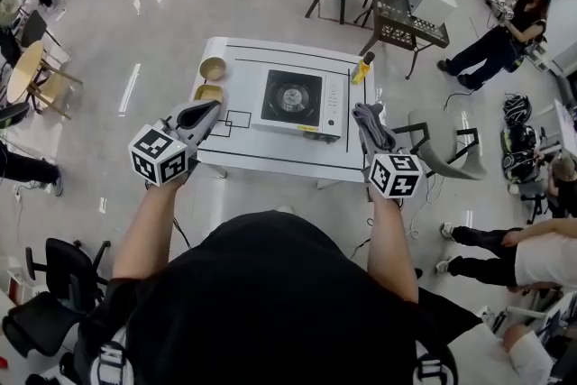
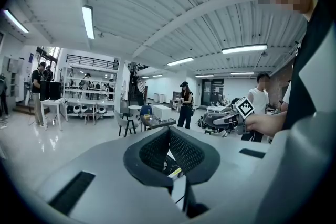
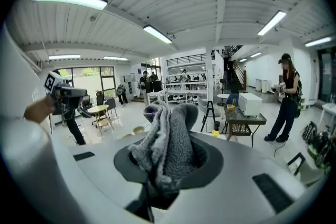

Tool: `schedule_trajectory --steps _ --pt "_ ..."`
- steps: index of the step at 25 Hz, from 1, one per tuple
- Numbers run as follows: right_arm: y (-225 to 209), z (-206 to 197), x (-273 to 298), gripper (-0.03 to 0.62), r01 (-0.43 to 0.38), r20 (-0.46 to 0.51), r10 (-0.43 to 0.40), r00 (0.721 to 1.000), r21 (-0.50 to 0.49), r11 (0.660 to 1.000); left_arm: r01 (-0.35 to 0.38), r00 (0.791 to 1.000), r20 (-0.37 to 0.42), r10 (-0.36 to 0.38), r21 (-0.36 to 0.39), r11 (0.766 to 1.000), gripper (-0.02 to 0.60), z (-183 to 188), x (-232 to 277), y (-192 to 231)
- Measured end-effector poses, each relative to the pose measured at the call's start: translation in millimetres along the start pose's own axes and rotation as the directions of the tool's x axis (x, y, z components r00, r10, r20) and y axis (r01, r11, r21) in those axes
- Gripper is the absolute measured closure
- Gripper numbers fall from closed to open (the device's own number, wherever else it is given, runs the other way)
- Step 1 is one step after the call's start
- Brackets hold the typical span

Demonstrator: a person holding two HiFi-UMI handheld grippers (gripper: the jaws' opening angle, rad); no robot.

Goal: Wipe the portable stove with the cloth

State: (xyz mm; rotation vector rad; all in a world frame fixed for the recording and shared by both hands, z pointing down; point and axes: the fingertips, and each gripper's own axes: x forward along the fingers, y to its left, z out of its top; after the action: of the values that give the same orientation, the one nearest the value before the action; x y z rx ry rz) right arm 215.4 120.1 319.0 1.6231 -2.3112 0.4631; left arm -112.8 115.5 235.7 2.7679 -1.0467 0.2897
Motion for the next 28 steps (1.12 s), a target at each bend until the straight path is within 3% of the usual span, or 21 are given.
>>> schedule_trajectory --steps 3,13,28 --pt "-16.4 2.2 16.1 0.488 0.007 -0.018 -0.008 1.000 -0.064 0.998 -0.017 1.000 0.000 0.017 -0.008 1.000 0.558 0.5 16.8 4.0" --pt "-60.7 4.7 56.8 0.487 -0.058 -0.051 0.053 0.997 -0.108 0.992 -0.073 0.997 -0.004 0.073 -0.021 0.997 0.558 3.6 66.6 8.8" --pt "-77.6 -13.8 93.7 0.487 -0.057 -0.111 0.044 0.993 -0.123 0.991 -0.054 0.998 -0.040 0.052 -0.049 0.997 0.558 -15.3 103.0 28.6"
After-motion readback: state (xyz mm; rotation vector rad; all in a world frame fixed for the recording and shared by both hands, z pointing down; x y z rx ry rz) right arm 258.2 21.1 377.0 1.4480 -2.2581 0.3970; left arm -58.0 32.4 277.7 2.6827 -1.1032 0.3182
